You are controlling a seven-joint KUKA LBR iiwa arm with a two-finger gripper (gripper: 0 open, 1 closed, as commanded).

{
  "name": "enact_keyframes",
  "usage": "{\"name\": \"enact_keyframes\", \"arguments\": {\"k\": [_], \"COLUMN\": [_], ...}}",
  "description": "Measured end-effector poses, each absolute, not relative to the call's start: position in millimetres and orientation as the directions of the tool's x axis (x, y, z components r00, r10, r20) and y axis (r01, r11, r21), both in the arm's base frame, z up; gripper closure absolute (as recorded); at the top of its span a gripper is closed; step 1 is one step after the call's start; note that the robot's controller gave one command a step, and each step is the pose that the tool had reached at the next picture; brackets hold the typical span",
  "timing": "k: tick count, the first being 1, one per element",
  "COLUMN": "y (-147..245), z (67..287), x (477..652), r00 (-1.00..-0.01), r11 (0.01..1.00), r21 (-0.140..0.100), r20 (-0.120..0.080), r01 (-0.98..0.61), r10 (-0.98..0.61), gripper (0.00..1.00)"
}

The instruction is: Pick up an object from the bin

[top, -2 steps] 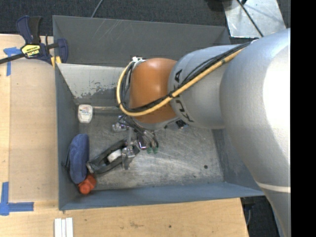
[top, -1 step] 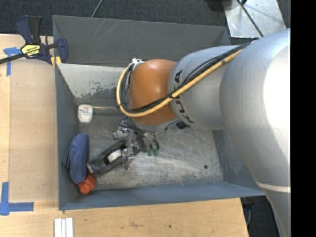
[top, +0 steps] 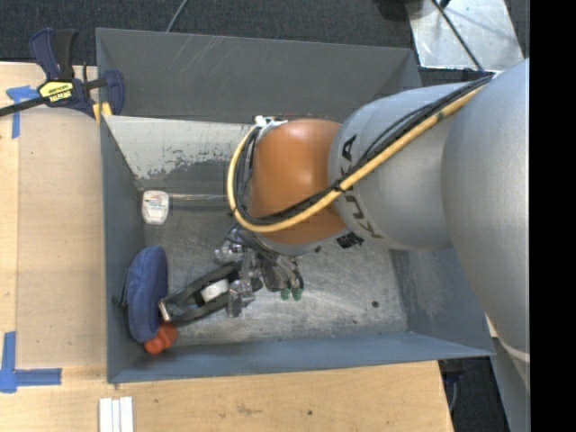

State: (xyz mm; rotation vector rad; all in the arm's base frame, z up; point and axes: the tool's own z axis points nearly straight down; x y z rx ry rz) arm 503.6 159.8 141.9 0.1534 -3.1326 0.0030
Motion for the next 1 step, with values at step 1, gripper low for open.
{"name": "enact_keyframes", "arguments": {"k": [1], "y": [183.6], "z": [243.3], "x": [505.0], "r00": [-0.936], "r11": [0.936], "r21": [0.0], "r20": [-0.003], "r01": [-0.352], "r10": [-0.352], "gripper": [1.0]}}
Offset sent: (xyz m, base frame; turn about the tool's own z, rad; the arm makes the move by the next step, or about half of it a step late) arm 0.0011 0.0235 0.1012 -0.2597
